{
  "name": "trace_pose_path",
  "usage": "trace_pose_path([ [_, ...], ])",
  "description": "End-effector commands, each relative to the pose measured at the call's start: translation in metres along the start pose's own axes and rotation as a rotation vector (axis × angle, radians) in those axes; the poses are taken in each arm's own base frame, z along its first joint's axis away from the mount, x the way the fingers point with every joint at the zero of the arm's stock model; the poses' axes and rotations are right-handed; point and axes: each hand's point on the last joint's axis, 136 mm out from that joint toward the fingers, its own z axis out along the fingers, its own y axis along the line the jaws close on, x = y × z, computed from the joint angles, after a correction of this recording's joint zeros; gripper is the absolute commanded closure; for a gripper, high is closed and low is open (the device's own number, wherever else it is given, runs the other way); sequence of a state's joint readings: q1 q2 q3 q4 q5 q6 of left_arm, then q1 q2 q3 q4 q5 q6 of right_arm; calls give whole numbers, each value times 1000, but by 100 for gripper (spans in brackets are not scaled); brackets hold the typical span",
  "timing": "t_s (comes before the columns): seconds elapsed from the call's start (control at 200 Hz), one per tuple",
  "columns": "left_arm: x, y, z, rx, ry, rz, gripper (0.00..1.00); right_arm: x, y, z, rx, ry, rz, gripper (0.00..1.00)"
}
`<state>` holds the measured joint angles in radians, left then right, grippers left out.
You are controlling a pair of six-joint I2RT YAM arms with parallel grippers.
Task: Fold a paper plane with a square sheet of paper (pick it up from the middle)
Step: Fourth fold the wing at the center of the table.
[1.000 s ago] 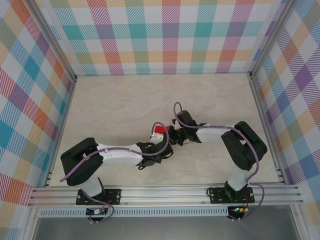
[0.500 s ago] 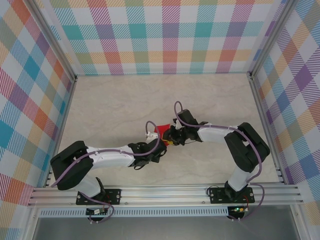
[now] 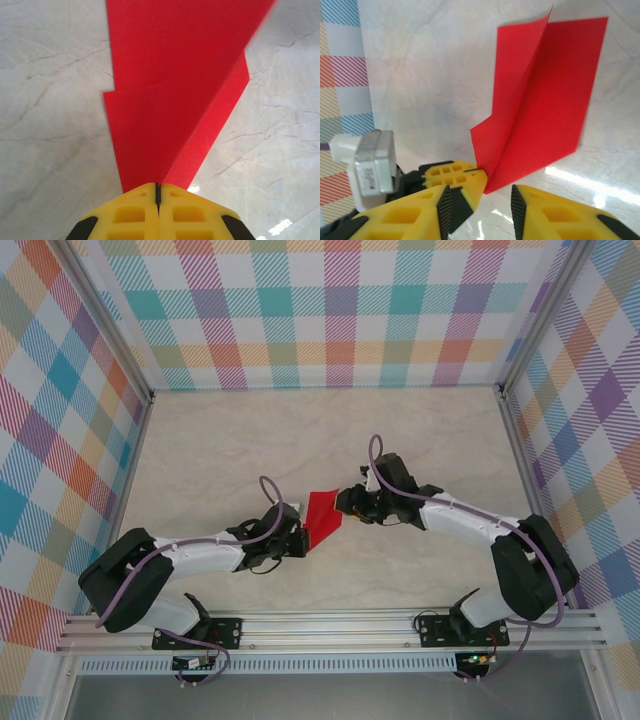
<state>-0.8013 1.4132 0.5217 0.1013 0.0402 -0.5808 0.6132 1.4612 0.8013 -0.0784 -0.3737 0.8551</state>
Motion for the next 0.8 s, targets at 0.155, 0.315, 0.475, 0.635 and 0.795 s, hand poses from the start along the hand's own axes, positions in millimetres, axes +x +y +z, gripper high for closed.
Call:
trace_pose_path([
  [0.155,-3,-1,2,129,6,-104,100,11,5,30,-51,82,-1,74],
  [0.315,-4,5,2,149,13,-146,100,13,14,49,-83,119,-5,79],
  [0.475,-3,4,3,185,25,-160,100,13,19,61,-96,140,-5,81],
  [0.635,-6,0,1,193,21,-133,99,11,8,67,-51,135,18,79],
  [0.795,-9,-2,2,186,29,-95,93,9,0,70,2,136,44,70],
])
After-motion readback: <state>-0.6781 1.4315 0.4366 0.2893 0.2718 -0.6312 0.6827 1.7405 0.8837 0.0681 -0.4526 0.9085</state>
